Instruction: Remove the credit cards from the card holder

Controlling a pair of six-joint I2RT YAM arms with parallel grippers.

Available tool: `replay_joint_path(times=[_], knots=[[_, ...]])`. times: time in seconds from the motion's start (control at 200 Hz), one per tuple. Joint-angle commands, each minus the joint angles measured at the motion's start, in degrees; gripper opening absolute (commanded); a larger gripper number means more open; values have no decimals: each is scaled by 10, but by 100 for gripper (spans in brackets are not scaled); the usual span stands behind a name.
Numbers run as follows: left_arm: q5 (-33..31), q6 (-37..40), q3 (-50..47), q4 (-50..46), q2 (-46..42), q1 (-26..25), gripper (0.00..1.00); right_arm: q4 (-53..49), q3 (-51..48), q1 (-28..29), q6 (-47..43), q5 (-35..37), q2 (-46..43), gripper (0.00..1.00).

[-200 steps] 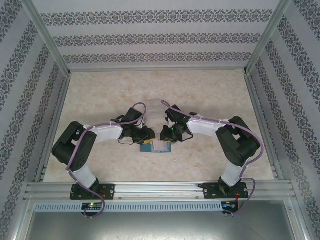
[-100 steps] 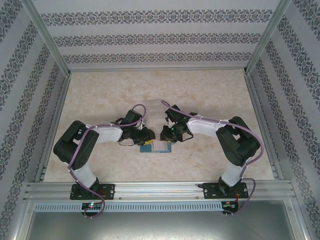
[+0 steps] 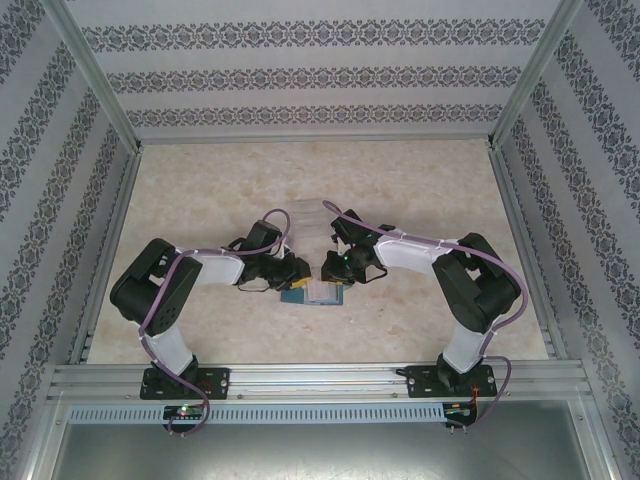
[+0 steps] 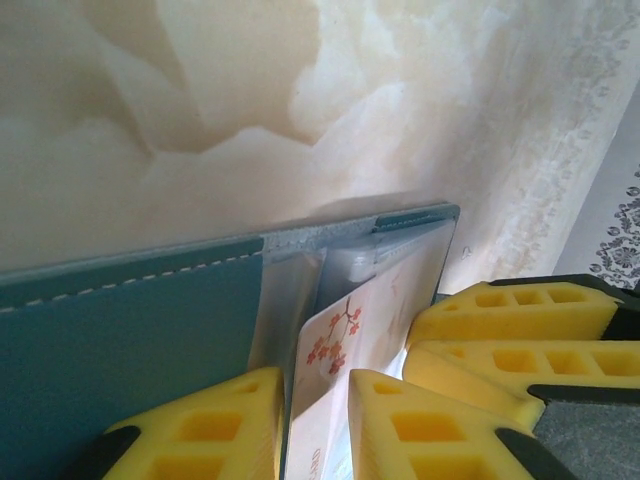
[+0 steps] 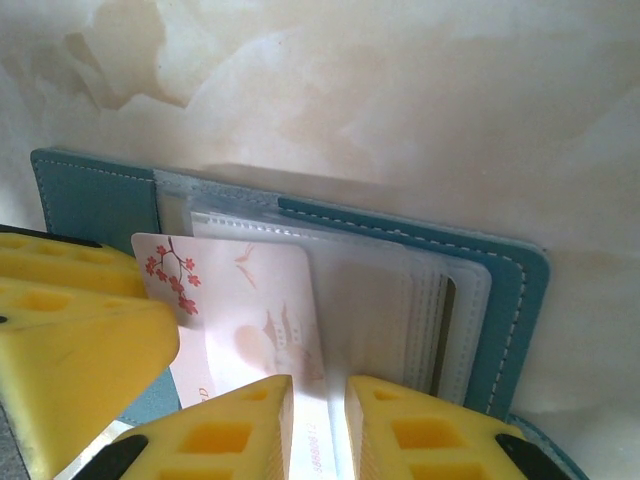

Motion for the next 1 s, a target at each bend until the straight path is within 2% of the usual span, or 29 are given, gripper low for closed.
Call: replay_joint_path(times=[0.0,0.3,0.485,0.645,0.794,0.994], knots=[[11,-18,-14,54,31,-1,22,-28,-12,4,2,23,5,23],[14,-20,-16,63,34,-1,16,-28,-12,4,2,23,6,23],[3,-6,-13,35,17,-1,12,-31,-14,4,3,33,2,23],[-16,28,-10,-22,-9,7,10,-39,-15,2,5,49,-10,22],[-40,91,20,-127,-28,12,10,-47,-15,-1,0,53,-10,22],[-56,129,35,-190,-56,19,9,-49,-8,-1,-5,52,-9,23]])
